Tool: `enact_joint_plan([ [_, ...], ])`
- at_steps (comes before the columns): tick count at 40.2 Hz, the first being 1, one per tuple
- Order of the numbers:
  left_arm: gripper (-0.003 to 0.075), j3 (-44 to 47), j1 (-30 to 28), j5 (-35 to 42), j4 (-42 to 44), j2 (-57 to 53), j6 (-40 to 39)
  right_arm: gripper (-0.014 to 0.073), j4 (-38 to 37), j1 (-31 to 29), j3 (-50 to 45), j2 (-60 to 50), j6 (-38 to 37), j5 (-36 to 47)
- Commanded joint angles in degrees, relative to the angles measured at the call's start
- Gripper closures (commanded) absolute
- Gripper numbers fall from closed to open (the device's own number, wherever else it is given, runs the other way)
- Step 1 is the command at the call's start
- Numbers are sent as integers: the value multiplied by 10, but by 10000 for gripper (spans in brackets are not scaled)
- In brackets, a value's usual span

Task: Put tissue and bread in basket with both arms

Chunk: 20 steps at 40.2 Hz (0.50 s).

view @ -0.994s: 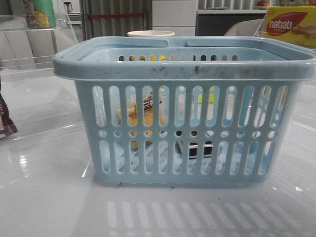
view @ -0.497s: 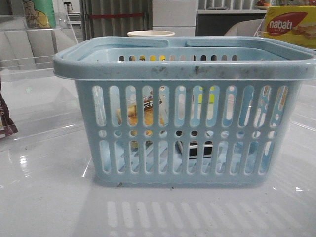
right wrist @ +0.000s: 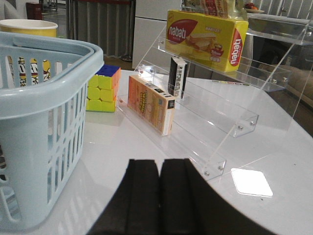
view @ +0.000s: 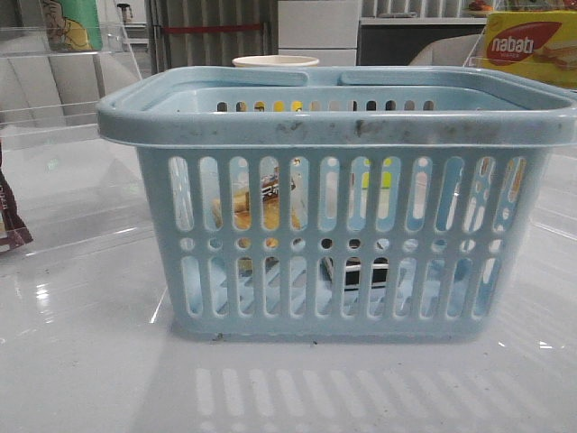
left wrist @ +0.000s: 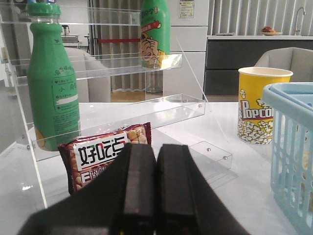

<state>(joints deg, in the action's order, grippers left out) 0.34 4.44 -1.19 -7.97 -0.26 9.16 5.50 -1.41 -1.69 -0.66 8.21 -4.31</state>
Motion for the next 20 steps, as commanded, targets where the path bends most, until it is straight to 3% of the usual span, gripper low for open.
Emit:
enact_joint_plan([
  [1,628,3,4,47,-6,-10,-5,567,-1,0,3,-11,6,59],
  [7,628,3,4,47,-6,-10,-5,567,-1,1,3,-11,6,68],
  [14,628,3,4,47,-6,-10,-5,567,-40,4,3,-11,-77,92],
  [20,628,3,4,47,-6,-10,-5,567,-47,4,3,-11,-82,87],
])
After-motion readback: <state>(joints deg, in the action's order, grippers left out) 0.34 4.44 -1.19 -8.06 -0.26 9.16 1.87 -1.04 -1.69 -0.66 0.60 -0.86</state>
